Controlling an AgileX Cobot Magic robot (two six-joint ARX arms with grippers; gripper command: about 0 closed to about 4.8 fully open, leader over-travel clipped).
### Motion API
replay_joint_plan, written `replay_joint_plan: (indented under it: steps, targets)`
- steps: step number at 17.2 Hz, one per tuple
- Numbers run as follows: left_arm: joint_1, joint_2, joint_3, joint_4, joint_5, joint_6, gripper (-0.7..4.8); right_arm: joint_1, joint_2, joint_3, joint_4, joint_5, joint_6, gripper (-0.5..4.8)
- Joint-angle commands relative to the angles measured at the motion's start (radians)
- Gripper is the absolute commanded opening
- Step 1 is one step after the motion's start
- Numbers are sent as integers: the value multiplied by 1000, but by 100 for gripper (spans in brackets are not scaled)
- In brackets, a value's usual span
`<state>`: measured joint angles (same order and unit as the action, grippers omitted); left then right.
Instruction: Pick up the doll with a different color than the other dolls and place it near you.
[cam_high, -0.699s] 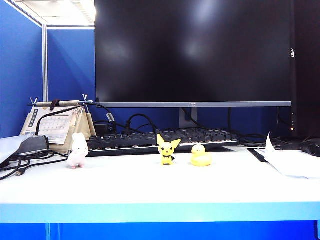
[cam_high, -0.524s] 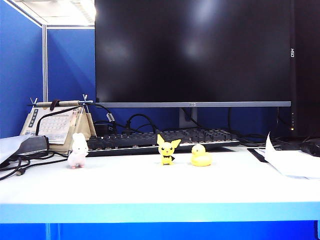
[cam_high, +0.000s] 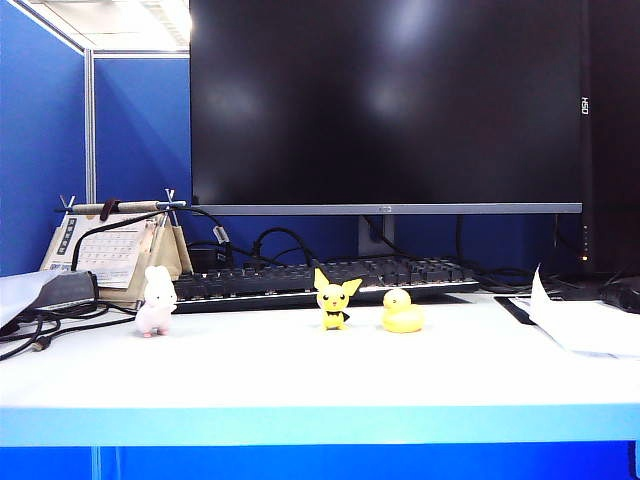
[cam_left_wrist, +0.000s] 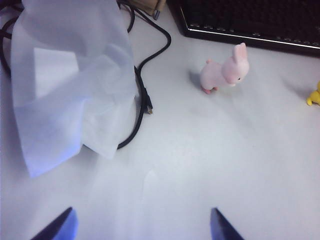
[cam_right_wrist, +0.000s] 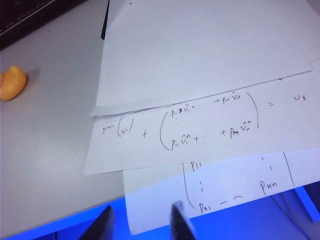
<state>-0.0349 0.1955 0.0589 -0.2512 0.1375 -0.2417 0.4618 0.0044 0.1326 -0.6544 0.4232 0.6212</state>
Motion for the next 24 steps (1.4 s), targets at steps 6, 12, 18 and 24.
replay_joint_plan:
  steps: [6, 12, 18, 24]
  targets:
    - [1, 1, 2, 5, -2, -1, 350, 1, 43, 2, 369, -196, -106, 287]
    - [1, 1, 2, 5, -3, -1, 350, 2, 484, 51, 839, -459, -134, 295]
    - [1, 1, 2, 5, -3, -1, 350, 62, 1071, 412, 935, -748, -186, 383]
    - [1, 1, 2, 5, -3, -1, 350, 306, 1394, 656, 1040, -636, -256, 377]
